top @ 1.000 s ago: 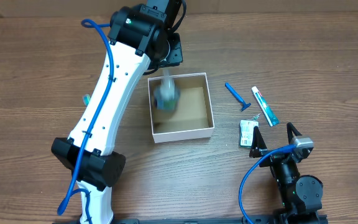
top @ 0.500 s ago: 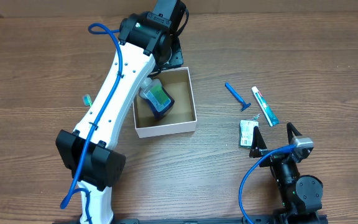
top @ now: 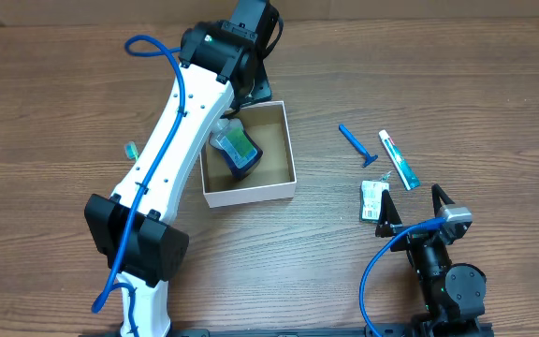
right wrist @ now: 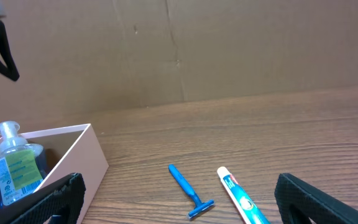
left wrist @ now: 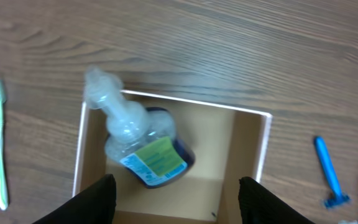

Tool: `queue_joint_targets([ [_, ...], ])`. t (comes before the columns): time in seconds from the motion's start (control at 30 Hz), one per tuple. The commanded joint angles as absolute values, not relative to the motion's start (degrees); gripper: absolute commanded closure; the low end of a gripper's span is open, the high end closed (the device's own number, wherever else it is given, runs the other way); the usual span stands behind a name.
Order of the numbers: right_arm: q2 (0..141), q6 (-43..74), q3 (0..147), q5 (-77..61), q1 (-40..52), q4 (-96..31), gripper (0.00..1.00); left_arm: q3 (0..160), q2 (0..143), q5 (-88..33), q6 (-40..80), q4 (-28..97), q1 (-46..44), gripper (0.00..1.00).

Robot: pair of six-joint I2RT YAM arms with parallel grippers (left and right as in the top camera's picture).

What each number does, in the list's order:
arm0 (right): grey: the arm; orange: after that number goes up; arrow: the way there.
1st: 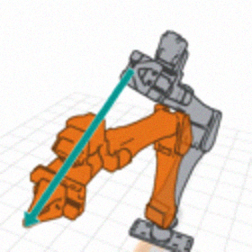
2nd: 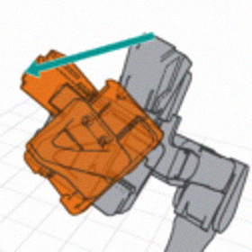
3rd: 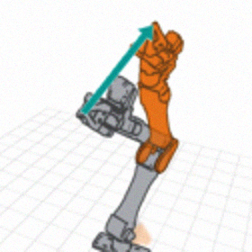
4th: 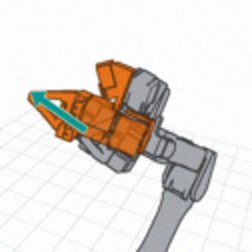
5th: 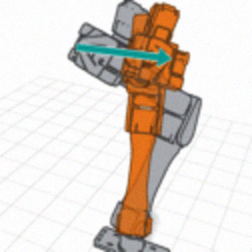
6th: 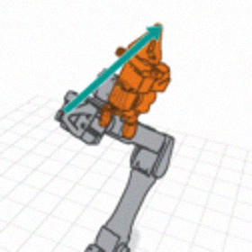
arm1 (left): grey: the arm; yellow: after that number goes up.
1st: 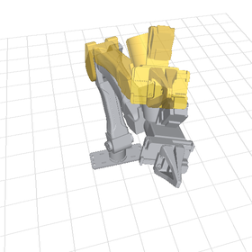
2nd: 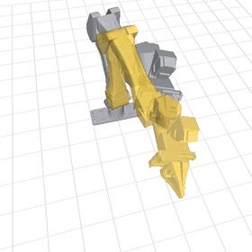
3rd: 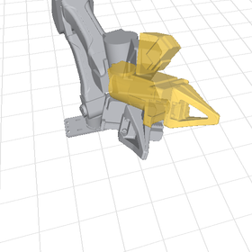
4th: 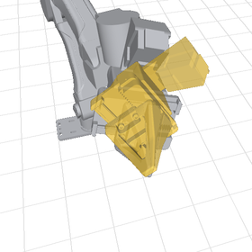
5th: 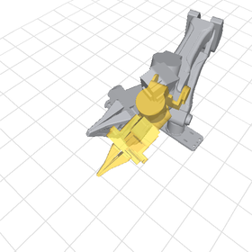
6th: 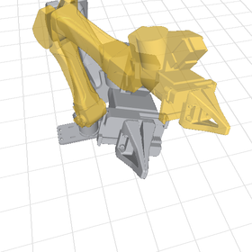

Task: Pack container
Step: 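Lower the soap bottle upright in the box and release it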

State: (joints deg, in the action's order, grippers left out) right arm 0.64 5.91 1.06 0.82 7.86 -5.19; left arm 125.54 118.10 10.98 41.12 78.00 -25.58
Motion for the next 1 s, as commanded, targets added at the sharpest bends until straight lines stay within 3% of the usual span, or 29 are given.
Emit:
queue_joint_targets([
  [0.0,0.3,5.5,0.5,0.7,7.4,-4.8,0.00,122.8,117.3,15.7,47.5,77.5,-25.0,0.38],
  [0.23,0.3,5.5,0.5,0.7,7.4,-4.8,0.00,117.3,117.3,15.7,47.8,73.9,-22.8,0.33],
  [0.4,0.3,5.5,0.5,0.7,7.4,-4.8,0.00,114.3,117.3,14.9,48.7,71.5,-20.0,0.00],
  [0.7,0.3,5.5,0.5,0.7,7.4,-4.8,0.00,108.7,117.3,9.3,38.0,62.2,-14.9,0.00],
  [0.97,0.3,5.5,0.5,0.7,7.4,-4.8,0.00,101.4,117.4,7.6,39.9,55.3,-13.7,0.08],
])
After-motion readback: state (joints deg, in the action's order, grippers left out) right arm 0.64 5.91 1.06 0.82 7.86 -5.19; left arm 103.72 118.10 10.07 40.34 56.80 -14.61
